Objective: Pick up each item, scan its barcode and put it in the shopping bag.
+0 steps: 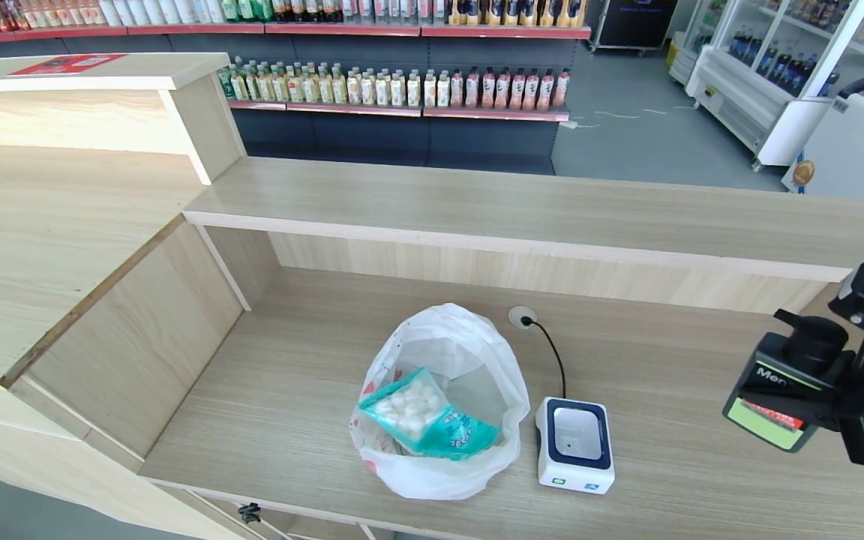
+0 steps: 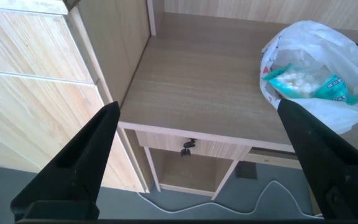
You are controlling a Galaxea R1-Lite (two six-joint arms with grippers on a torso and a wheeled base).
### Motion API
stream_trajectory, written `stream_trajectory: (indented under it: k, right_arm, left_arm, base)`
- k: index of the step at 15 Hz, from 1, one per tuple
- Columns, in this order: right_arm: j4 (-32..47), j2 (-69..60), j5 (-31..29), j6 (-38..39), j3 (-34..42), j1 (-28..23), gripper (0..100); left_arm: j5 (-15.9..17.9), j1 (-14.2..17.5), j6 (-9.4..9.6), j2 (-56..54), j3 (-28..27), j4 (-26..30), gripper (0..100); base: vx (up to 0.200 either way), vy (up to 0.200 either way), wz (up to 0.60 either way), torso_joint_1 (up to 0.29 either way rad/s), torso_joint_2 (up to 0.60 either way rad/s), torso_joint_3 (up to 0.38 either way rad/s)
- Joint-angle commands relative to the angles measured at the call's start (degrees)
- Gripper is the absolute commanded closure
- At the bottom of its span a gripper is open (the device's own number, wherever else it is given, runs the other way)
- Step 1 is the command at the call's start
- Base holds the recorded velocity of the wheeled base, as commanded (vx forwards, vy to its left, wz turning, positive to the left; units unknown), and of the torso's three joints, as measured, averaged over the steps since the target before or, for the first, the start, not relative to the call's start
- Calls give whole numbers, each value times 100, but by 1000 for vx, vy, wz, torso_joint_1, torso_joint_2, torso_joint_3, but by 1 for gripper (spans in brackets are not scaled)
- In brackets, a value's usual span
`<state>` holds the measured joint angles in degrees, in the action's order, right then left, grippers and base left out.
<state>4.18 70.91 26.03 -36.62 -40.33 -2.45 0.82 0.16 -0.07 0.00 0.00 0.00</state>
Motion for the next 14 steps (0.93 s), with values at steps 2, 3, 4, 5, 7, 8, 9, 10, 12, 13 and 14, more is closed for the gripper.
stream_trajectory:
  k: [2, 3, 4, 5, 7, 8, 9, 10, 12, 13, 14]
  right_arm:
    - [-234, -368, -71, 6, 25, 192, 100]
    - [-401, -350, -80, 50, 51, 315, 100]
    - [-471, -350, -80, 50, 60, 421, 100]
    - [-541, -350, -107, 50, 60, 509, 100]
    - [-550, -315, -318, 59, 78, 641, 100]
    - [-585, -262, -379, 59, 78, 658, 100]
    - [-717, -95, -379, 67, 78, 658, 100]
    - [-831, 125, -379, 129, 78, 649, 100]
    - [-1649, 1021, -379, 182, 122, 535, 100]
    - [-2431, 1575, -379, 208, 165, 509, 100]
    - [-3072, 2093, -370, 393, 174, 465, 100]
  left_arm:
    - [6, 2, -1, 0, 0, 0, 0]
    - [6, 2, -1, 0, 0, 0, 0]
    - [-3, 2, -1, 0, 0, 0, 0]
    - [-3, 2, -1, 0, 0, 0, 0]
    - [6, 2, -1, 0, 0, 0, 0]
    - [6, 2, -1, 0, 0, 0, 0]
    - [6, 2, -1, 0, 0, 0, 0]
    - [6, 2, -1, 0, 0, 0, 0]
    - [6, 2, -1, 9, 0, 0, 0]
    - [6, 2, -1, 0, 0, 0, 0]
    - [-3, 2, -1, 0, 0, 0, 0]
  base:
    - [0, 0, 0, 0, 0, 0]
    - [0, 0, 600, 2, 2, 2]
    - [0, 0, 600, 2, 7, 2]
    - [0, 0, 600, 2, -2, 2]
    - [0, 0, 600, 2, 5, 5]
    - [0, 0, 600, 12, 2, -2]
    - [0, 0, 600, -2, -2, 7]
    - [0, 0, 600, 7, -2, 2]
    - [0, 0, 0, 0, 0, 0]
    - [0, 0, 0, 0, 0, 0]
    - [0, 0, 0, 0, 0, 0]
